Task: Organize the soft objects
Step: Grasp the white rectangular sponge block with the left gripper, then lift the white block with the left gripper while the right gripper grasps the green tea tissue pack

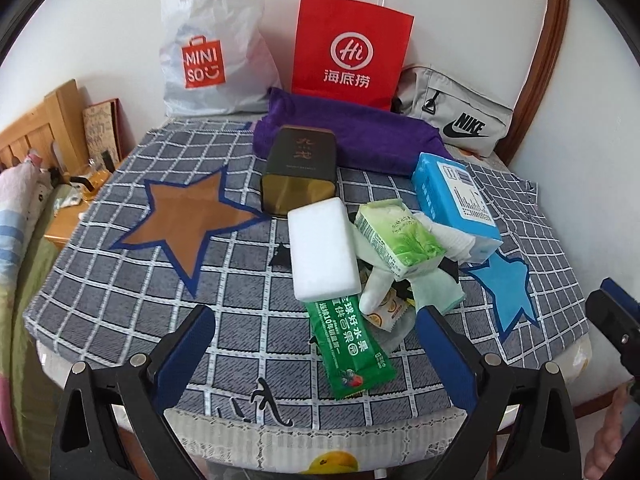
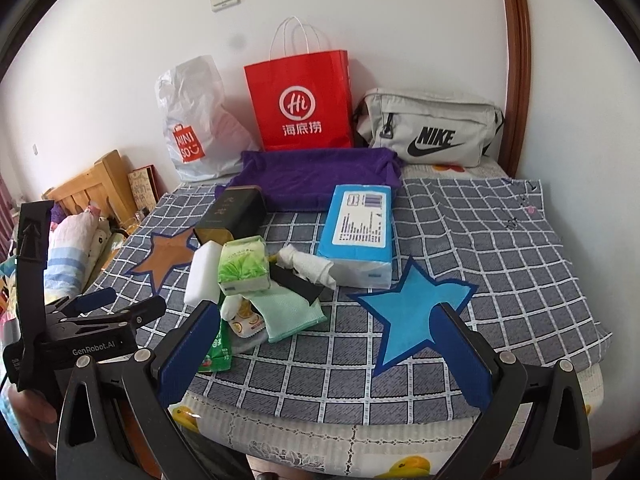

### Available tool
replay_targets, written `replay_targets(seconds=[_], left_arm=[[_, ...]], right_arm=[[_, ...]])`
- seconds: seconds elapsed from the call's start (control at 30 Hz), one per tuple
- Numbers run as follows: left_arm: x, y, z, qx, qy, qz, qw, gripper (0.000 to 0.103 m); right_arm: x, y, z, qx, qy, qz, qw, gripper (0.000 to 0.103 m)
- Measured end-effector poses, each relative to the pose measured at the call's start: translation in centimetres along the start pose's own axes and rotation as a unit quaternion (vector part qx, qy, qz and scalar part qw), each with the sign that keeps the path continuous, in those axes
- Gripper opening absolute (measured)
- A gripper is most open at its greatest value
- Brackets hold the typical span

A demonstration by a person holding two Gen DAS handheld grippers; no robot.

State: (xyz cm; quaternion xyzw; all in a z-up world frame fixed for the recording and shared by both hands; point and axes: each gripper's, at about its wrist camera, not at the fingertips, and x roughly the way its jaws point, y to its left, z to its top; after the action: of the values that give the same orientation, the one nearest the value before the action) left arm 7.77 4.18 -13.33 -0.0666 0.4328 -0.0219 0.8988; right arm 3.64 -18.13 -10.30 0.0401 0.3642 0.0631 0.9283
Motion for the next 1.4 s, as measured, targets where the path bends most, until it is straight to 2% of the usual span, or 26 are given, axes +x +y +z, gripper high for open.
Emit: replay_targets(seconds=[0.27,0.6,0.67,0.83,1.03,1.27,1.37,1.4], left_arm=[[3.8,0.9,1.2,-0.009,0.016,-0.035,0.9992,0.093],[8.0,1.5,2.5,-0.024,0.039,-0.067,0.9967,0.062],[8.5,1.2,2.7,-0.014,0.043,-0.075,0.9962,0.05],[8.2,1.4,2.8,-0.001,0.031,-0.066,0.9973,0.048],[6.7,3.7,3.0,0.0,0.02,-0.002,0.9998,0.048],[6.3,6.9,2.5,-0.024,0.024,0.021,0.9992,0.048],[6.5,8.0,2.0,-0.035,0.03,0.02,0.9987,0.048],[6.6,8.2,1.9,-0.038,0.03,0.018,0.9987,0.048]], right_arm=[[3.9,-1.1,-0.7,0.004,0.043,-0.01,0.999,0.103],[7.4,-2.4,-1.1,0.016,0.072,-0.015,0.997,0.103],[8.0,-2.3,-0.9,0.017,0.079,-0.01,0.997,0.103],[9.2,-1.0,-0.4,0.008,0.087,0.005,0.996,0.103],[10.6,1.6,1.0,-0.015,0.093,0.043,0.995,0.103],[13.2,5.6,2.4,-0.042,0.091,0.069,0.993,0.102],[14.6,6.8,2.4,-0.055,0.101,0.071,0.991,0.094],[15.2,7.1,2.4,-0.056,0.106,0.065,0.991,0.087]])
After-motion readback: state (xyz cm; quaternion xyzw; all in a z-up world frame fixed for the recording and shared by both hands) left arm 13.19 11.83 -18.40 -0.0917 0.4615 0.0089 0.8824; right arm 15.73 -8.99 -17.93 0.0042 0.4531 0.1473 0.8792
